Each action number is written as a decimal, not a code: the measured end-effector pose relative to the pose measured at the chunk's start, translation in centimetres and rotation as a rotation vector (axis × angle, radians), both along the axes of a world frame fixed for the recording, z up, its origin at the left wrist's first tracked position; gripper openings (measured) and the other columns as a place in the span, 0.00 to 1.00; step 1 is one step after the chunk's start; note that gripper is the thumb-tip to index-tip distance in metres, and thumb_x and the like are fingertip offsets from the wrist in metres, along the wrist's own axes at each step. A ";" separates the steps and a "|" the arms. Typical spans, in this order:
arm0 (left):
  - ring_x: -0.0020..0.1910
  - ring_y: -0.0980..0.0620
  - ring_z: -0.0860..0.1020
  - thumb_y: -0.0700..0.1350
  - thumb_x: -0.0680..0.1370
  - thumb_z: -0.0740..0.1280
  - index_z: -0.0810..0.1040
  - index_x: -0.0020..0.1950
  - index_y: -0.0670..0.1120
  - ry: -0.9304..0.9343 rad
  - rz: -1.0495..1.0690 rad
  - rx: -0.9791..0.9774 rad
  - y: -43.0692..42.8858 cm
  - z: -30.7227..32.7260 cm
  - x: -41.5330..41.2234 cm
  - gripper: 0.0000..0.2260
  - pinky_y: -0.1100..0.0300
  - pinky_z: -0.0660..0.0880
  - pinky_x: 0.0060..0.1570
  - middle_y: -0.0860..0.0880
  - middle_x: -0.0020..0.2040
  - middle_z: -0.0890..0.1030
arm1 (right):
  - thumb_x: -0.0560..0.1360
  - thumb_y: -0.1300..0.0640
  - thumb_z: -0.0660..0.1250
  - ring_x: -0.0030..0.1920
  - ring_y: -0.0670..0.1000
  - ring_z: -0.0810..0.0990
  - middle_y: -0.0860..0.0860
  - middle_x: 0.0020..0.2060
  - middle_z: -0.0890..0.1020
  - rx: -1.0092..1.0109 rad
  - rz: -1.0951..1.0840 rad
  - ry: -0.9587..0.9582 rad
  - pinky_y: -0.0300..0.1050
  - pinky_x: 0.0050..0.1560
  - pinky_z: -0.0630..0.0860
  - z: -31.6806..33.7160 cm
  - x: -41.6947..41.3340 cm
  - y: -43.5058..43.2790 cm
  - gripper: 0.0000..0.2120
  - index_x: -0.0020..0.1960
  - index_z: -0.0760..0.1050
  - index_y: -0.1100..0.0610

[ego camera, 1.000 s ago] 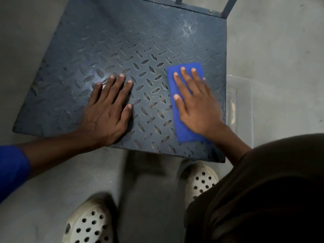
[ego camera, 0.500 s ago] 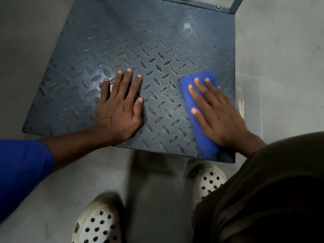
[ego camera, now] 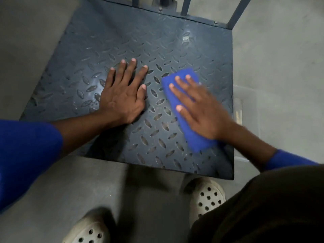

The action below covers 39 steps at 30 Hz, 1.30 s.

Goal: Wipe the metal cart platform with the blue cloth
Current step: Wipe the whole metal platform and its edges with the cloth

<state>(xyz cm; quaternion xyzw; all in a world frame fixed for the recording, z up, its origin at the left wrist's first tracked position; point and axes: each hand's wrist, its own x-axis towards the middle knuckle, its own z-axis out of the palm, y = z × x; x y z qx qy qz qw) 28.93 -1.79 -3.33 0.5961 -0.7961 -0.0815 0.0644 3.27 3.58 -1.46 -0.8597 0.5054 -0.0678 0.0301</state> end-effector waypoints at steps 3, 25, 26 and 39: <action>0.87 0.43 0.44 0.58 0.85 0.43 0.48 0.88 0.55 -0.005 0.033 0.035 -1.0 0.2 -1.0 0.29 0.42 0.41 0.84 0.46 0.88 0.46 | 0.88 0.44 0.48 0.86 0.64 0.56 0.57 0.85 0.60 -0.030 -0.166 -0.016 0.68 0.83 0.59 -0.3 -1.3 -5.8 0.29 0.86 0.59 0.54; 0.87 0.46 0.43 0.61 0.83 0.43 0.48 0.87 0.58 -0.023 -0.020 0.024 -7.3 -0.4 -2.1 0.31 0.42 0.39 0.84 0.49 0.88 0.46 | 0.88 0.43 0.50 0.86 0.60 0.56 0.53 0.86 0.61 -0.059 -0.056 -0.039 0.61 0.85 0.56 -0.6 2.7 -6.4 0.28 0.86 0.61 0.50; 0.87 0.46 0.44 0.61 0.83 0.43 0.48 0.87 0.58 -0.023 -0.024 0.017 -7.3 -0.4 -2.1 0.31 0.41 0.40 0.84 0.49 0.88 0.46 | 0.88 0.43 0.50 0.87 0.58 0.55 0.52 0.86 0.60 -0.041 -0.012 -0.045 0.59 0.86 0.55 -0.6 2.4 -5.7 0.28 0.86 0.60 0.50; 0.87 0.47 0.43 0.62 0.83 0.42 0.48 0.87 0.59 0.001 0.013 -0.008 -10.0 -0.7 -2.5 0.30 0.40 0.39 0.84 0.51 0.88 0.47 | 0.86 0.40 0.50 0.86 0.60 0.55 0.53 0.86 0.60 -0.009 0.022 -0.027 0.61 0.86 0.52 -0.7 -0.9 -13.7 0.30 0.86 0.60 0.50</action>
